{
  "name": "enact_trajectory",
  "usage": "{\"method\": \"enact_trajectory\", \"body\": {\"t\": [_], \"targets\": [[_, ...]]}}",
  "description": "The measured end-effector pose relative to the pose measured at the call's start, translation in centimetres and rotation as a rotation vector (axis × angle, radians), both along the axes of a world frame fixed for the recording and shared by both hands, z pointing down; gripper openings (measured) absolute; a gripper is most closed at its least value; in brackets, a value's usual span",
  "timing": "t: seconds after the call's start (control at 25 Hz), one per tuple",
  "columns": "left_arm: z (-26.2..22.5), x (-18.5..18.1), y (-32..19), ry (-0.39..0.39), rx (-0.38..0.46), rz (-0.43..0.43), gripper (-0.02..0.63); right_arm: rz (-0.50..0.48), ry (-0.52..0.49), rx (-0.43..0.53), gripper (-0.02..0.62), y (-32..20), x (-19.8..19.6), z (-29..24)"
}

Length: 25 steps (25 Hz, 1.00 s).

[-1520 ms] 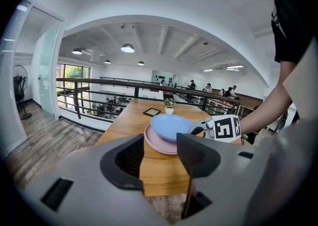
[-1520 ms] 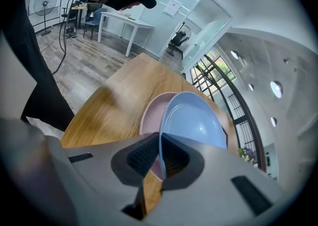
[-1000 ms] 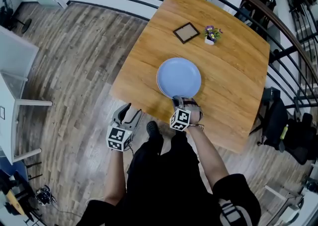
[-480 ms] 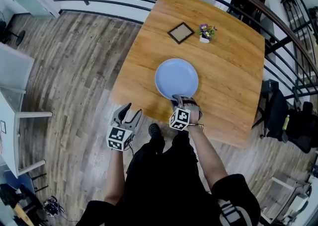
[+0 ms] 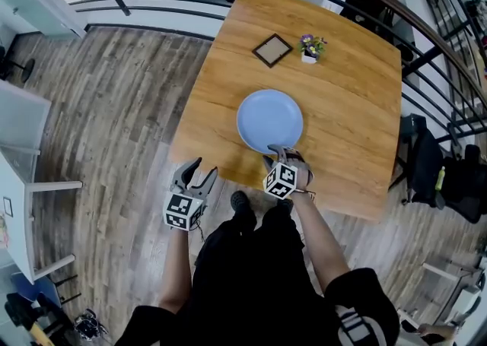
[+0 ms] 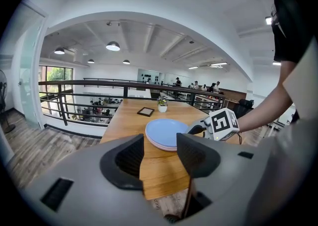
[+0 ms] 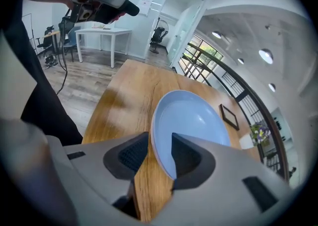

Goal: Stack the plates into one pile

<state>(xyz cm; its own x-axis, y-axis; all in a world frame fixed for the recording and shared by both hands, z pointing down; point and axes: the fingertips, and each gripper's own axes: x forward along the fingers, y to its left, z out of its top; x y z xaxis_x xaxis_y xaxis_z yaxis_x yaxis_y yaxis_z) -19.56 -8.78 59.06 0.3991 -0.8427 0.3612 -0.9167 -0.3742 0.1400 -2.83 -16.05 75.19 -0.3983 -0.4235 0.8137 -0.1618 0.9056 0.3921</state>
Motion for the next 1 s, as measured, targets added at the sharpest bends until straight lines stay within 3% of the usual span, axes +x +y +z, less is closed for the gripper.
{"method": "enact_trajectory", "body": {"t": [0.32,0.48,0.64,1.0], "targets": [[-0.3,1.1,-0.4,0.008,0.013,0.031,0.219,0.068,-0.077,-0.032,0.148,0.5,1.1,-0.8],[-0.9,1.4,-0.4,0.017,0.041,0.028,0.21,0.091,-0.137,-0.034,0.066,0.6,1.5,-1.7],[-1.4,1.5,-0.6,0.009,0.058,0.026,0.151,0.116,-0.19,-0.031,0.009,0.5,2.1,-2.7],[-1.7,2.6,-1.1,0.013,0.07,0.045,0.046,0.17,-0.359,-0.115,0.009,2.0,4.0,-4.8]]}}
